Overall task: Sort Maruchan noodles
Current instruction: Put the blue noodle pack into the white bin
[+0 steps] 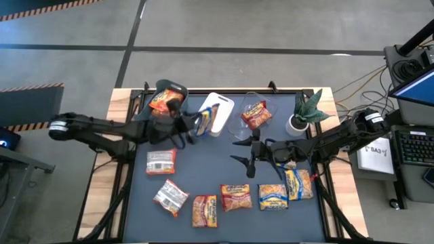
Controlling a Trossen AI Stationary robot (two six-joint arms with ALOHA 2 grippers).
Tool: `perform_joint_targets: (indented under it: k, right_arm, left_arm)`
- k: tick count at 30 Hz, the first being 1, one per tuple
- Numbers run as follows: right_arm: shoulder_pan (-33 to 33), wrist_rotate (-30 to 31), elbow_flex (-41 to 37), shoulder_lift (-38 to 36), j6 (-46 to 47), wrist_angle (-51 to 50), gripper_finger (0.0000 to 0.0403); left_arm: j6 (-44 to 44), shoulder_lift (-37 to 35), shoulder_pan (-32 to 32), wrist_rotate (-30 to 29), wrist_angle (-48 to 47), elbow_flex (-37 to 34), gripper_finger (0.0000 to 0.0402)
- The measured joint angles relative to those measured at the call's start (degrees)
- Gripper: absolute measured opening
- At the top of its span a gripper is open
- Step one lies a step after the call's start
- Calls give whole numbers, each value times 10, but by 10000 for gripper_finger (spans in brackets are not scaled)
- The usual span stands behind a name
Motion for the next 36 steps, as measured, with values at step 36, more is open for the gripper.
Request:
perform_joint_targets:
  k: [36]
  right_arm:
    - [7, -15, -1, -8, 65, -61, 233]
  left_arm:
    - [50, 293, 196, 117, -87, 196, 0]
